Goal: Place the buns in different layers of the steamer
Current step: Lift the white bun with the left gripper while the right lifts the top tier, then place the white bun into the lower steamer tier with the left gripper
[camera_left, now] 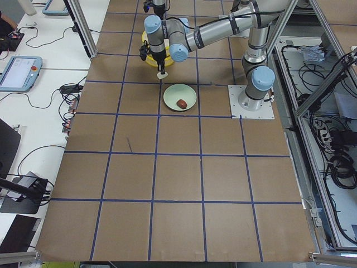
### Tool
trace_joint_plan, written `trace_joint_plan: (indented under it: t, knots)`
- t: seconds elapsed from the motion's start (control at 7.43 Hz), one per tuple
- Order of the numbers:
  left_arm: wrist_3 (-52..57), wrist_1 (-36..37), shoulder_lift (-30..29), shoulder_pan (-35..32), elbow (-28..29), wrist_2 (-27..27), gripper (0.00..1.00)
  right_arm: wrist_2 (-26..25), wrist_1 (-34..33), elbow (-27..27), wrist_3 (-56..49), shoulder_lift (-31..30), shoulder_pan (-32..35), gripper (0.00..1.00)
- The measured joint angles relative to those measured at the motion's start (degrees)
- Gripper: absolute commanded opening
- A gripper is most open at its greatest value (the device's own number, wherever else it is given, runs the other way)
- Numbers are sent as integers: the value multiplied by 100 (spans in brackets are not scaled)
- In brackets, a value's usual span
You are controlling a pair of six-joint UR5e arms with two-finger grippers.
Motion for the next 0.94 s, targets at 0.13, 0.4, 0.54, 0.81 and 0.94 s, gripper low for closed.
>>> trace_joint_plan:
  t: [0.13,0.4,0.54,0.81,0.94]
  knots:
    - [-196,24,-17,-141,0,-74,1,59,126,-4,-272,-96,-246,3]
    - [-740,291,-58,-568,4,-269,2,85,245,28,-1295,-88,-923,4]
    - [-1122,551,-123,-821,14,-471,2,43,255,42,-1781,-29,-1223,4]
    - [-2150,1350,-434,-1369,57,-718,56,-25,261,60,-2103,50,-1479,4]
    - [-2563,1658,-586,-1560,74,-747,100,-34,263,93,-2128,58,-1508,4]
